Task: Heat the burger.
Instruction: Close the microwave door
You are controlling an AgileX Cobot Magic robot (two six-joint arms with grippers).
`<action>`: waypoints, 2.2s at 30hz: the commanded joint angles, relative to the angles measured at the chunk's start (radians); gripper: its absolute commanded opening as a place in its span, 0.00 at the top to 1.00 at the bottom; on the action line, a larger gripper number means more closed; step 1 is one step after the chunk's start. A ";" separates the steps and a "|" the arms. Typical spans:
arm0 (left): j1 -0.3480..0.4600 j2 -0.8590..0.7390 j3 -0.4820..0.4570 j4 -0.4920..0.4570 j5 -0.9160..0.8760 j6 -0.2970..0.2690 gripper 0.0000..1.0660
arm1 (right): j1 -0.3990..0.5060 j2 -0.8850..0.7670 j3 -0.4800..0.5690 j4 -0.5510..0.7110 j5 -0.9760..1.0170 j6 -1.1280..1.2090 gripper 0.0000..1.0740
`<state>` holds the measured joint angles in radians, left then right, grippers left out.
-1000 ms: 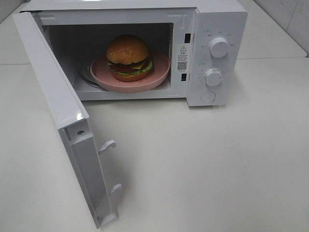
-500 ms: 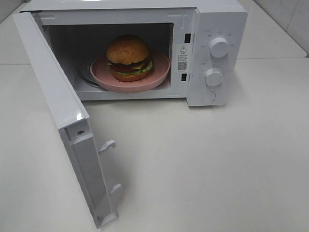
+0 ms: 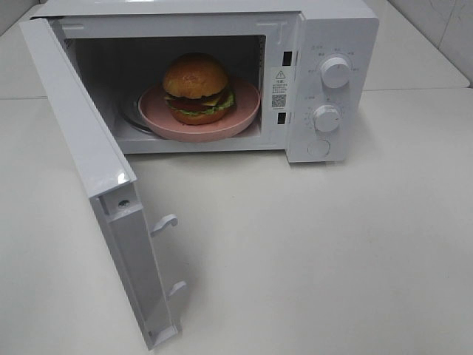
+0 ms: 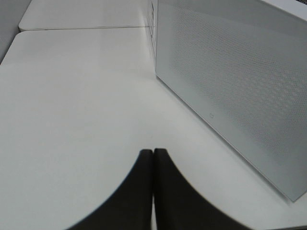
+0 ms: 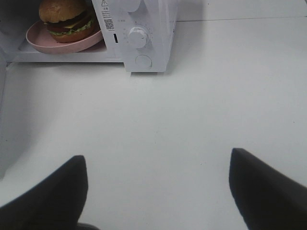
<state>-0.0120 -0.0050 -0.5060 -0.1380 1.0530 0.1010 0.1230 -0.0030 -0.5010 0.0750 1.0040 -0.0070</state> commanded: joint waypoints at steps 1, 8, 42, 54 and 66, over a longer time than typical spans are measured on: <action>0.004 -0.009 0.000 -0.006 -0.011 -0.001 1.00 | -0.002 -0.019 0.003 0.000 0.000 -0.015 0.30; 0.004 -0.009 0.000 -0.038 -0.016 -0.001 1.00 | -0.002 -0.019 0.003 0.000 0.000 -0.015 0.30; 0.004 0.824 0.038 -0.792 -0.566 0.831 1.00 | -0.002 -0.019 0.003 -0.004 -0.001 -0.008 0.30; -0.006 1.088 0.035 -1.187 -0.576 1.276 1.00 | -0.002 -0.019 0.003 -0.004 -0.001 -0.008 0.30; -0.146 1.250 -0.040 -1.326 -0.703 1.405 1.00 | -0.002 -0.019 0.003 -0.004 -0.001 -0.008 0.30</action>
<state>-0.1520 1.2450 -0.5400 -1.4460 0.3660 1.5000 0.1230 -0.0030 -0.5010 0.0750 1.0040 -0.0070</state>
